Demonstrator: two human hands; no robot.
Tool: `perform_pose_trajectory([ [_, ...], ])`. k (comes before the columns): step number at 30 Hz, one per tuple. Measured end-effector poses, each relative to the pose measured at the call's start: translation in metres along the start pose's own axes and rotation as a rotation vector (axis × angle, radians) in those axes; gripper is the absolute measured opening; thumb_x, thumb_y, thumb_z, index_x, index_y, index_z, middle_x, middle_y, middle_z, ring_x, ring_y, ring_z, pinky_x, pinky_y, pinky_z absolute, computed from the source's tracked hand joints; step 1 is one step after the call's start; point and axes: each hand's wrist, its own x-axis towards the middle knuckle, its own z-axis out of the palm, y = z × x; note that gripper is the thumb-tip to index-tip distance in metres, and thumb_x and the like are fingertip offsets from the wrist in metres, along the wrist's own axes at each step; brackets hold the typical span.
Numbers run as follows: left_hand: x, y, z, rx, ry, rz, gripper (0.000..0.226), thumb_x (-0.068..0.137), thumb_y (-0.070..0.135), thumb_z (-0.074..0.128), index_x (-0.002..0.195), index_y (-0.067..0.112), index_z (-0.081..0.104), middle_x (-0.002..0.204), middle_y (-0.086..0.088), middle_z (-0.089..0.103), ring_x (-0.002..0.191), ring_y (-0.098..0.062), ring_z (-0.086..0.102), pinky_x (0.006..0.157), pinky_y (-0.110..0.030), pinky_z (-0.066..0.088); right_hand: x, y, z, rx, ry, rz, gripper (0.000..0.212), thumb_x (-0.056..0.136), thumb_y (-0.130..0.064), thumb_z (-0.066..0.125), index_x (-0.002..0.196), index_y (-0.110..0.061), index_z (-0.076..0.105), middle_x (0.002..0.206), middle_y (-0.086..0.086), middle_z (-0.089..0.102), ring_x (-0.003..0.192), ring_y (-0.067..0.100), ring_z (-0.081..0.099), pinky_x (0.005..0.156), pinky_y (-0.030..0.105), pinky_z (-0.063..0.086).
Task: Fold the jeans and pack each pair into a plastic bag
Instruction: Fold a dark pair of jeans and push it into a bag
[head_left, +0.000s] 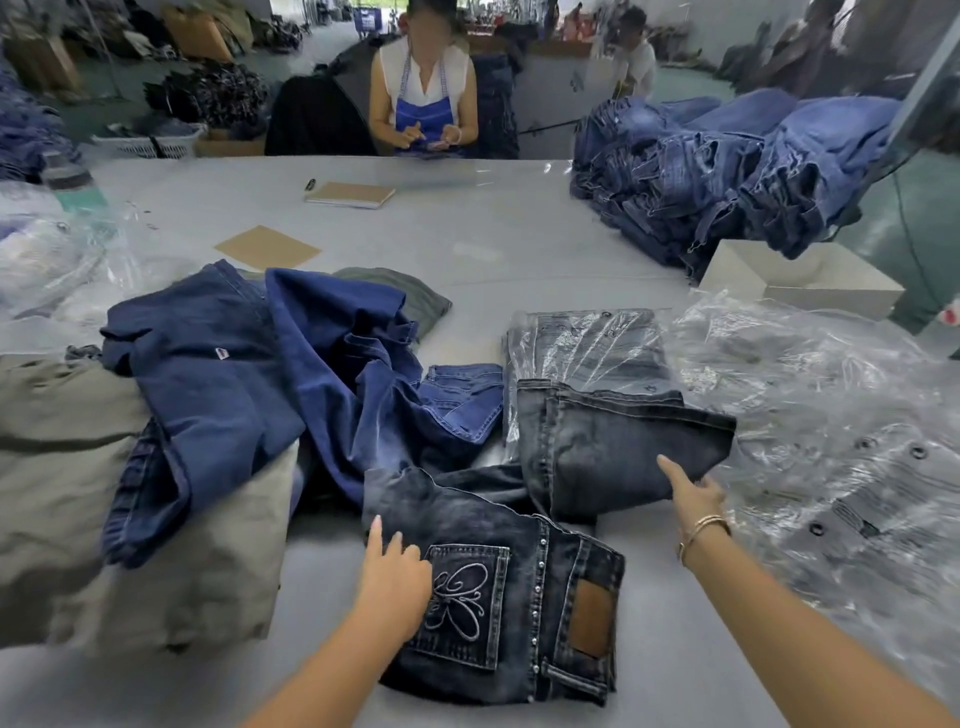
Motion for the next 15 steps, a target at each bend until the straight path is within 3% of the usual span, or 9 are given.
perform_pose_trajectory([
  [2,-0.001,0.011,-0.003,-0.037,0.058,-0.014,0.051,0.086,0.017,0.060,0.133,0.012,0.043,0.141,-0.009,0.039,0.143,-0.027,0.021,0.114,-0.061,-0.009,-0.011,-0.010,0.010,-0.248,0.234,-0.198,0.078,0.075,-0.025,0.078,0.138,-0.007,0.037,0.143,0.020,0.038,0.126,0.037,0.041,0.102,0.046,0.036],
  [3,-0.002,0.015,-0.003,-0.076,0.102,-0.021,0.049,0.085,0.016,0.060,0.131,0.012,0.044,0.138,-0.009,0.039,0.140,-0.026,0.024,0.114,-0.060,-0.009,-0.018,-0.013,0.018,-0.399,0.274,-0.346,0.075,0.074,-0.024,0.078,0.137,-0.009,0.039,0.141,0.020,0.039,0.126,0.038,0.041,0.101,0.048,0.036],
  [5,-0.004,0.022,-0.002,-0.153,0.158,-0.044,0.042,0.084,0.012,0.059,0.125,0.012,0.046,0.132,-0.007,0.041,0.134,-0.026,0.031,0.114,-0.057,-0.010,-0.034,-0.015,0.040,-0.699,0.136,-0.604,0.063,0.076,-0.029,0.074,0.131,-0.015,0.047,0.134,0.014,0.045,0.121,0.035,0.044,0.097,0.047,0.037],
  [6,-0.004,0.024,-0.002,-0.178,0.171,-0.059,0.040,0.084,0.011,0.058,0.122,0.013,0.047,0.129,-0.006,0.042,0.129,-0.026,0.035,0.114,-0.056,-0.011,-0.040,-0.013,0.053,-0.836,0.015,-0.642,0.058,0.078,-0.037,0.072,0.129,-0.018,0.050,0.131,0.010,0.047,0.119,0.032,0.046,0.096,0.045,0.037],
  [9,-0.004,0.024,-0.008,-0.204,0.153,-0.079,0.039,0.084,0.011,0.060,0.121,0.013,0.047,0.126,-0.005,0.043,0.123,-0.026,0.040,0.115,-0.057,-0.008,-0.051,-0.007,0.087,-1.092,-0.263,-0.462,0.074,0.076,-0.061,0.065,0.135,-0.022,0.040,0.135,0.004,0.043,0.122,0.027,0.046,0.098,0.044,0.038],
  [12,-0.003,0.023,-0.015,-0.184,0.124,-0.067,0.040,0.086,0.014,0.059,0.123,0.013,0.046,0.126,-0.006,0.043,0.124,-0.026,0.038,0.117,-0.057,-0.005,-0.051,-0.004,0.104,-1.148,-0.304,-0.380,0.091,0.072,-0.065,0.065,0.140,-0.019,0.026,0.141,0.010,0.032,0.124,0.033,0.043,0.096,0.048,0.042],
  [15,-0.007,0.032,-0.014,-0.263,0.137,-0.091,0.043,0.086,0.016,0.056,0.125,0.012,0.041,0.131,-0.008,0.040,0.129,-0.029,0.035,0.116,-0.056,-0.002,-0.048,-0.008,0.116,-1.285,-0.309,-0.366,0.105,0.070,-0.071,0.063,0.147,-0.026,0.007,0.146,0.013,0.022,0.122,0.038,0.044,0.087,0.047,0.047],
])
